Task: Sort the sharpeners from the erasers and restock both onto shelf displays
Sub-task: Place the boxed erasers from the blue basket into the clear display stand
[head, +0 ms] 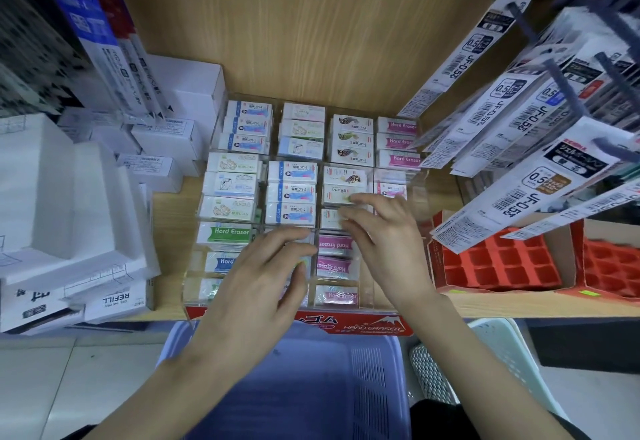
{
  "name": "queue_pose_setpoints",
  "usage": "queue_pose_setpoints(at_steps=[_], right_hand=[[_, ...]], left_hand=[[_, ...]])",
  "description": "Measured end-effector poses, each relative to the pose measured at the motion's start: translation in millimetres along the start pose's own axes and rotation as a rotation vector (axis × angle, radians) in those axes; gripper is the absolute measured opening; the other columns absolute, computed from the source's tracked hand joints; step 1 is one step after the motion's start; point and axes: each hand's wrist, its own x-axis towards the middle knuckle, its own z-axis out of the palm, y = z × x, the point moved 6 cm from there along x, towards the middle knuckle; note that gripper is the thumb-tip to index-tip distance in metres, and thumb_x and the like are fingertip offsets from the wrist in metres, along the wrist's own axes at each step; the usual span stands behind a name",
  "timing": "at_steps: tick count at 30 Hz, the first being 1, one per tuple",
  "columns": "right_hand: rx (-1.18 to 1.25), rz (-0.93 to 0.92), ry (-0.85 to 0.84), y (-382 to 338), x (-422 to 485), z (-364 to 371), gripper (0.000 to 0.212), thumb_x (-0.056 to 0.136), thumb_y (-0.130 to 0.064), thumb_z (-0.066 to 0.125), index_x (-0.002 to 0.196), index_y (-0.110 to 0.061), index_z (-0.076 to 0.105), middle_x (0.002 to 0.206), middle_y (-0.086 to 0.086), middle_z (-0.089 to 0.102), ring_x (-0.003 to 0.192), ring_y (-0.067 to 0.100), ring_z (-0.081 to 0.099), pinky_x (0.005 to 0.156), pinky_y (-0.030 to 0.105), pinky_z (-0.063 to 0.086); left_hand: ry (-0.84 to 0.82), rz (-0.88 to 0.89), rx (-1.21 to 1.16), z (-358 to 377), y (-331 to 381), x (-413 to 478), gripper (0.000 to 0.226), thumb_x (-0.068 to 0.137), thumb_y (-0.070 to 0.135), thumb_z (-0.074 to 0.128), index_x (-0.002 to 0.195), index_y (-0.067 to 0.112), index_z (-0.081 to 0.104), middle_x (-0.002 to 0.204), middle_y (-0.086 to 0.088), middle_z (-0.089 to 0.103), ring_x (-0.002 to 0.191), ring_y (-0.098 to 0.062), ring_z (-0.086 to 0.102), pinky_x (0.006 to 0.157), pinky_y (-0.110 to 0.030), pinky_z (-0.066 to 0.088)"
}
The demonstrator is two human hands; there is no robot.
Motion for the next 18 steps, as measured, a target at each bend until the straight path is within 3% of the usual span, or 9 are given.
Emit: queue_pose_setpoints(at_steps=[6,11,15,18], right_hand=[[0.048,0.077,0.015,-1,13,3,0.009,0.083,-0.015,0.065,0.085,-0.011,0.073,0.097,0.006,0.063,0.087,0.028,0.057,0.081,0.03,0.038],[0.039,0.043,-0.045,-8,4,-1,0.021,0.089,-0.019,0.058,0.104,-0.008,0.067,0.108,0.009,0.06,0.098,0.029,0.054,0.088,0.029,0.037],[-0.006,0.098,-0.115,-19,-60,-15,0.036,0.091,-0.033,0.044,0.111,-0.013,0.065,0.12,0.007,0.059,0.106,0.024,0.047,0.09,0.037,0.046],[-0.073,0.118,-0.147,-31,-90,-21,0.043,0.091,-0.04,0.042,0.118,-0.014,0.063,0.131,0.013,0.054,0.116,0.028,0.041,0.098,0.049,0.045]], left_hand=[[0.008,0.004,0.027,-4,-6,-5,0.034,0.089,0.021,0.038,0.104,0.009,0.067,0.115,0.0,0.06,0.108,-0.009,0.051,0.096,-0.015,0.034],[0.029,0.076,0.193,-5,-6,-21,0.032,0.088,0.015,0.041,0.105,0.007,0.066,0.116,-0.005,0.061,0.104,-0.017,0.054,0.093,-0.026,0.039],[0.115,0.172,0.442,-1,-6,-45,0.028,0.091,0.021,0.048,0.105,0.008,0.069,0.121,-0.009,0.064,0.112,-0.025,0.053,0.091,-0.041,0.043],[0.104,0.142,0.458,3,-15,-45,0.029,0.089,0.026,0.051,0.104,0.012,0.071,0.118,-0.006,0.065,0.108,-0.026,0.059,0.082,-0.042,0.052]])
